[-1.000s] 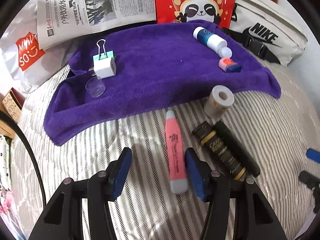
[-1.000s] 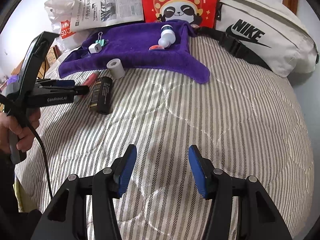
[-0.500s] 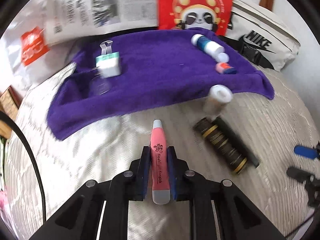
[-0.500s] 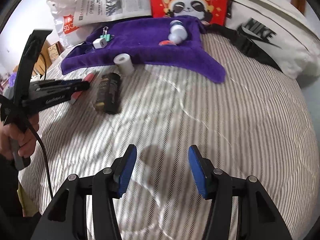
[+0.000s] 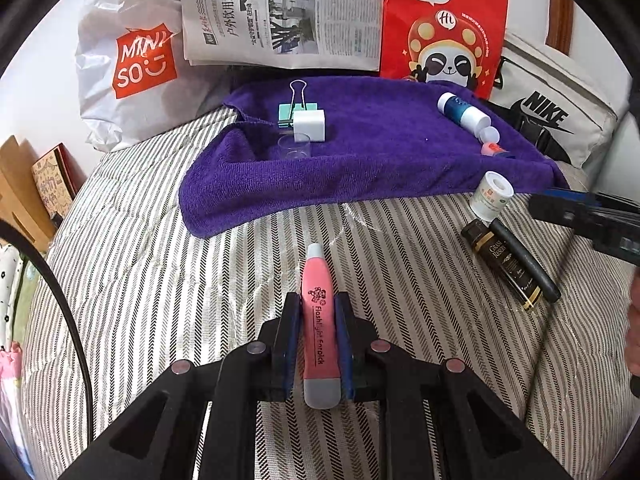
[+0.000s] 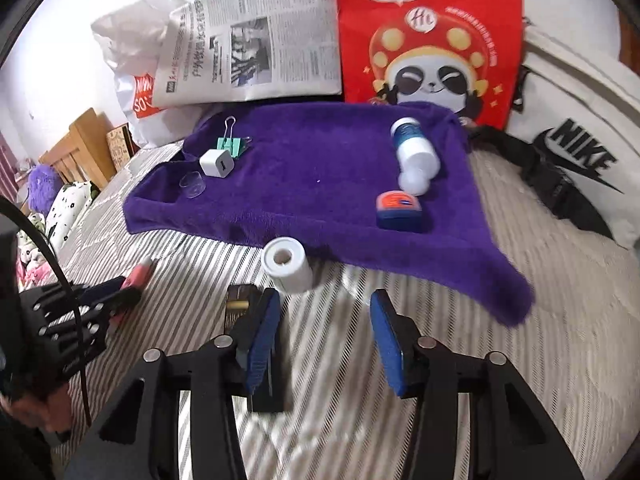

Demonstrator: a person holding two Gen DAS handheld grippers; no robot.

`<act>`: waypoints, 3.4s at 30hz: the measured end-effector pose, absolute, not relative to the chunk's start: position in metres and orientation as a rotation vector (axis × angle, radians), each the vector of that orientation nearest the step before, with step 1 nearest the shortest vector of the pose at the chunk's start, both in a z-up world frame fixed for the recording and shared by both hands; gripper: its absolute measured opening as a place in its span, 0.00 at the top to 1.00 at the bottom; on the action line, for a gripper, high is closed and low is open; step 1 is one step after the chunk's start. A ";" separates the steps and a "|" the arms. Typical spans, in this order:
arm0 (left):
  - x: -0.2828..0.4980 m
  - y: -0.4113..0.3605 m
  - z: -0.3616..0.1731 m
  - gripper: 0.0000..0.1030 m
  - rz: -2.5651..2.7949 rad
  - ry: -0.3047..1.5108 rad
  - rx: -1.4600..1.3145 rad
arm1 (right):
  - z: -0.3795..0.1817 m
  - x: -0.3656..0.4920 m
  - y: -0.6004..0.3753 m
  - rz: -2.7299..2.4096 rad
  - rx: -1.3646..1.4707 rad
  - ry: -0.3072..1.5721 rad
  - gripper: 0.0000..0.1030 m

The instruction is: Organize rigid objects

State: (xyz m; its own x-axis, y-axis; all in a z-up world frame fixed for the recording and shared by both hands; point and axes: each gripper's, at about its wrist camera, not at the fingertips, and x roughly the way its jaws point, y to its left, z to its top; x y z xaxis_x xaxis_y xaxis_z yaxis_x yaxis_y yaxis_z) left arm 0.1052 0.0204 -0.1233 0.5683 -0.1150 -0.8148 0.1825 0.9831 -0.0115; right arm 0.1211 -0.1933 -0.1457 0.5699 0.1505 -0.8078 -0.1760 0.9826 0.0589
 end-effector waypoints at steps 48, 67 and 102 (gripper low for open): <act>0.098 0.023 -0.128 0.83 -0.187 0.945 0.043 | -0.172 0.072 -0.231 0.019 -0.127 0.911 0.72; 0.099 0.022 -0.128 0.83 -0.185 0.948 0.048 | -0.172 0.072 -0.232 0.006 -0.124 0.912 0.67; 0.106 0.026 -0.123 0.84 -0.200 0.998 0.004 | -0.160 0.065 -0.222 0.054 -0.127 0.887 0.72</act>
